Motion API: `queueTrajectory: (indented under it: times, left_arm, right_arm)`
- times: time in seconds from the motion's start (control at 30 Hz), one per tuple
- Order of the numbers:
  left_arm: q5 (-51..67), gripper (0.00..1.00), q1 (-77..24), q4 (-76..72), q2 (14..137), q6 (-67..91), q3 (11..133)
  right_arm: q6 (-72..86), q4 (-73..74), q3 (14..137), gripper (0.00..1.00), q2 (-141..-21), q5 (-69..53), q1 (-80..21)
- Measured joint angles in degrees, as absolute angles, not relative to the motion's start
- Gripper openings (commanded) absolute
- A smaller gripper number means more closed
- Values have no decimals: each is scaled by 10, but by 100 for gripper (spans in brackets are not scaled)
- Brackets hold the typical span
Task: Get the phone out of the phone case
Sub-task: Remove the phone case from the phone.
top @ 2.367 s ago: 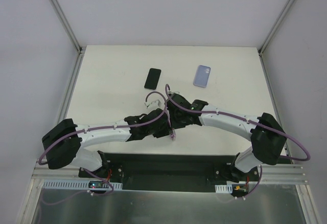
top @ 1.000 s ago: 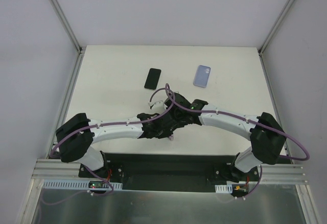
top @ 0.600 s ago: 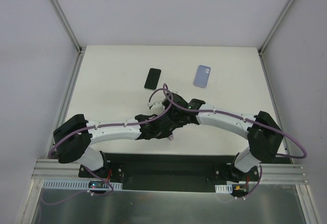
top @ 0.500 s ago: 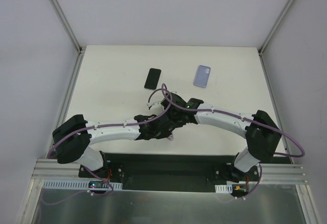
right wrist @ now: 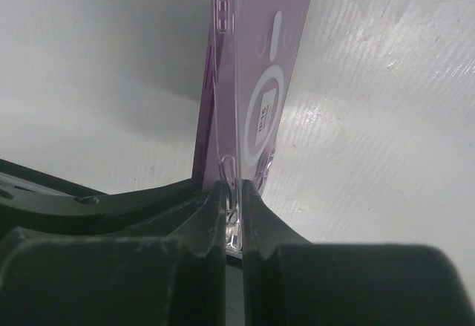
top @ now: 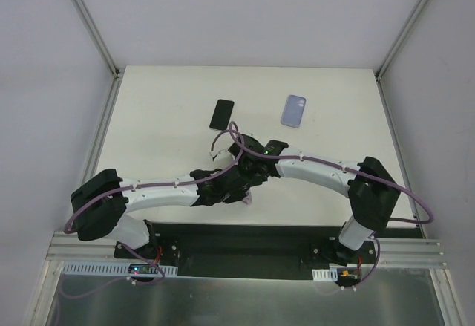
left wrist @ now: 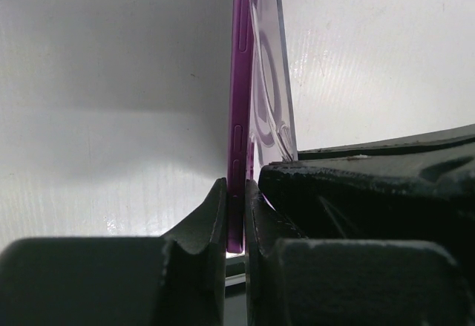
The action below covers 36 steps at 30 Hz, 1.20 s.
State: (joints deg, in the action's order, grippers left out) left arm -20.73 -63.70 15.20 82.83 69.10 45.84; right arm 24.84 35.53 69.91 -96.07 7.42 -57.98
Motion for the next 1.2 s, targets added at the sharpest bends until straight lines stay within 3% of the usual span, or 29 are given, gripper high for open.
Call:
queueTrajectory:
  times: [0.7,1.2]
  left_arm:
    - [-213,0,-630,97,743,688,382]
    - [-214,0,-614,105,717,675,375]
  right_arm:
    - [226,152,529,1,-842,-9,-538]
    - [208,153,555,1,-861,-5,-536]
